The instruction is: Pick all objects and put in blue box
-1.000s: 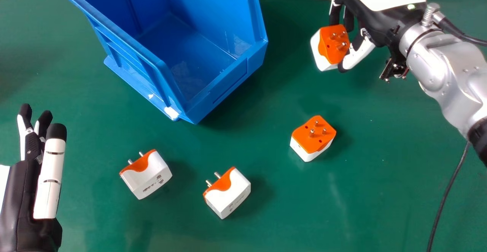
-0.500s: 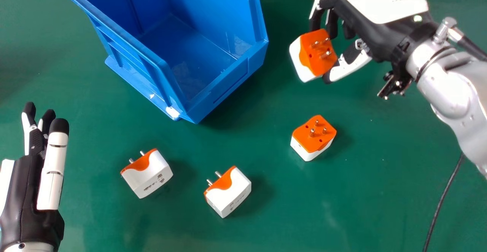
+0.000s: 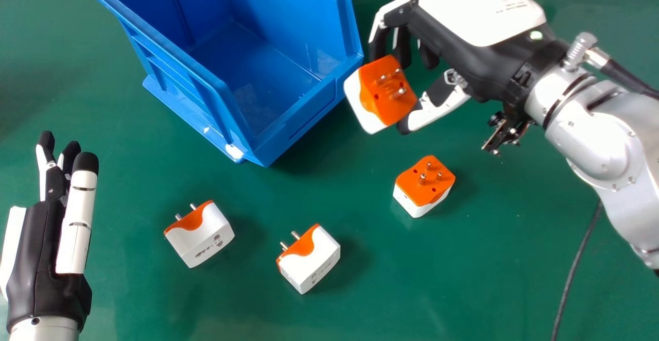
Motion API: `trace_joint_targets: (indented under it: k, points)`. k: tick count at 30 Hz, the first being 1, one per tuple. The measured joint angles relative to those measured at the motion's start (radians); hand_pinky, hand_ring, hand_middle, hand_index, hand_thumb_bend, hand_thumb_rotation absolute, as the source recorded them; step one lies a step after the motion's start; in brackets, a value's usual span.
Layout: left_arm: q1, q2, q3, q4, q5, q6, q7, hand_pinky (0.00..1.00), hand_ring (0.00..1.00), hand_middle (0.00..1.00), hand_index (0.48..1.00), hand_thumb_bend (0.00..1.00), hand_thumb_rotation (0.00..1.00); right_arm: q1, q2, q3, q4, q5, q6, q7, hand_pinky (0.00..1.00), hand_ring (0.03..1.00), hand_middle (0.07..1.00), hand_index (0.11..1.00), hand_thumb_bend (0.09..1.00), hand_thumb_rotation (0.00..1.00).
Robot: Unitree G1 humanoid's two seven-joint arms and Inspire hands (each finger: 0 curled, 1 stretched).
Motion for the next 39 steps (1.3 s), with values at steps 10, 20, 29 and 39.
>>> trace_joint_targets:
  k: [10,20,29,39]
  points:
    - [-0.027,0.002,-0.006,0.030,0.004,-0.017,0.000,1.00,1.00,1.00,1.000,0.47,0.92,-0.109,0.087,0.034,0.020,-0.027,-0.002,0.015,0.11,0.189,0.444,0.507,0.517,0.00]
    - [-0.030,0.002,-0.012,0.030,0.004,-0.021,-0.001,1.00,1.00,1.00,1.000,0.46,0.93,-0.257,0.213,0.090,0.203,-0.062,-0.043,-0.032,0.07,0.140,0.458,0.489,0.523,0.00]
    - [-0.031,0.002,-0.017,0.034,0.005,-0.027,0.001,1.00,1.00,1.00,1.000,0.47,0.93,-0.418,0.330,0.143,0.433,-0.111,-0.028,-0.111,0.06,0.124,0.465,0.484,0.525,0.00]
    - [-0.029,0.000,-0.018,0.035,0.005,-0.044,0.012,1.00,1.00,1.00,1.000,0.46,0.94,-0.641,0.466,0.260,0.837,-0.231,0.030,-0.271,0.13,0.202,0.462,0.492,0.522,0.00]
